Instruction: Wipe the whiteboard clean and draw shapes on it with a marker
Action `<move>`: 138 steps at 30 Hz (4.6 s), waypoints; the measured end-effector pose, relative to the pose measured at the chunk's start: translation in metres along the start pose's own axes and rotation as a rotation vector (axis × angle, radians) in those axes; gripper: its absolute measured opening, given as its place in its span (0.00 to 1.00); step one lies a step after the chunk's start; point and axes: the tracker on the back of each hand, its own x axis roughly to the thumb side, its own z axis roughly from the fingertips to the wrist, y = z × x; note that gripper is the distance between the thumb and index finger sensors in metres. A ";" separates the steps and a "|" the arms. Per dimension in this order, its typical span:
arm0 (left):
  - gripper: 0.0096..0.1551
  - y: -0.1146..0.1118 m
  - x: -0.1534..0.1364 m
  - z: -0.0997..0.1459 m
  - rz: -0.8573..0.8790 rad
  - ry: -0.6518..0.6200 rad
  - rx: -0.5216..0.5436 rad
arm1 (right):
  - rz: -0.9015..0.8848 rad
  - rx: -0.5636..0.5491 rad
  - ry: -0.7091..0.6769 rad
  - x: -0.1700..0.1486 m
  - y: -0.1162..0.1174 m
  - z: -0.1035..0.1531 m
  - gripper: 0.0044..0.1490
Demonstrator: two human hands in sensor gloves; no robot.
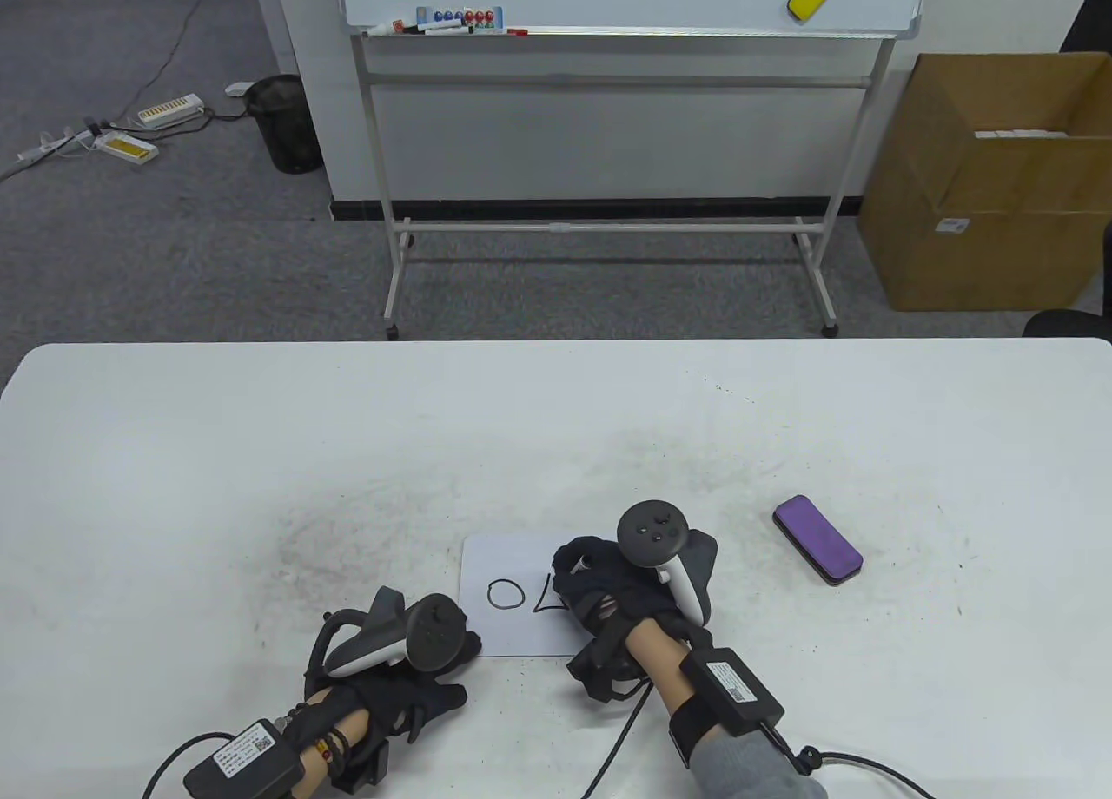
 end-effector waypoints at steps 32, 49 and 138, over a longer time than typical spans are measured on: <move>0.41 0.000 0.002 0.000 -0.022 0.005 -0.006 | 0.085 0.001 -0.008 -0.010 -0.016 0.009 0.25; 0.41 0.000 0.003 0.000 -0.024 0.004 -0.013 | 0.065 -0.116 -0.002 -0.001 -0.018 -0.001 0.26; 0.39 0.004 -0.002 0.002 0.033 -0.020 0.089 | -0.156 -0.096 0.043 -0.039 -0.045 0.038 0.27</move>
